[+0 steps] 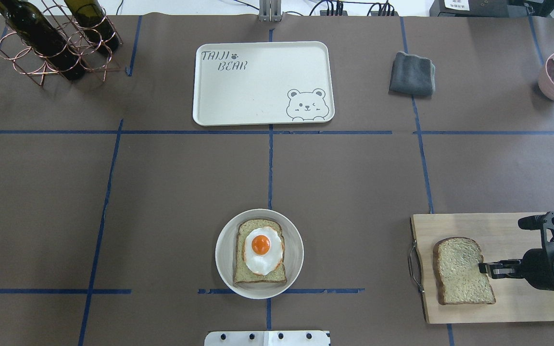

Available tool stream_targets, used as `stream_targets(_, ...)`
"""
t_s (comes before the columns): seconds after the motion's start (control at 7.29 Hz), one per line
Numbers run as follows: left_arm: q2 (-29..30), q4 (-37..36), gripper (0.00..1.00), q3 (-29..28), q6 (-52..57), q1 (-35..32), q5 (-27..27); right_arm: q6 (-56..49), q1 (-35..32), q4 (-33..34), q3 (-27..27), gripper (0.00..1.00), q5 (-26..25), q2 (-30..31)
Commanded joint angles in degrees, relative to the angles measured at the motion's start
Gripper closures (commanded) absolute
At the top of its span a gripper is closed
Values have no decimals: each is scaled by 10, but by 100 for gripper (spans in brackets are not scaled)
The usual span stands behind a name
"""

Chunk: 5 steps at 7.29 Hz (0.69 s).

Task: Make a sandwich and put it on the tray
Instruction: 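Move the right gripper to the bread slice on the wooden board and grasp it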

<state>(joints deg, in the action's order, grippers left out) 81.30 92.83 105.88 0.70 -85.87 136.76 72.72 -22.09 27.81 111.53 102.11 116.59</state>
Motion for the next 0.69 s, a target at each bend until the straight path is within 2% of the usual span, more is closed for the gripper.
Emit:
stream_targets(0.0,0,1,0,0,0,0,0,-1,-1,-1,1,100,4,1)
stream_targets(0.27,0,1,0,0,0,0,0,-1,-9,-36,5,100,41,5)
stream_targets(0.55,0,1,0,0,0,0,0,-1,-70,-72,5,100,112,0)
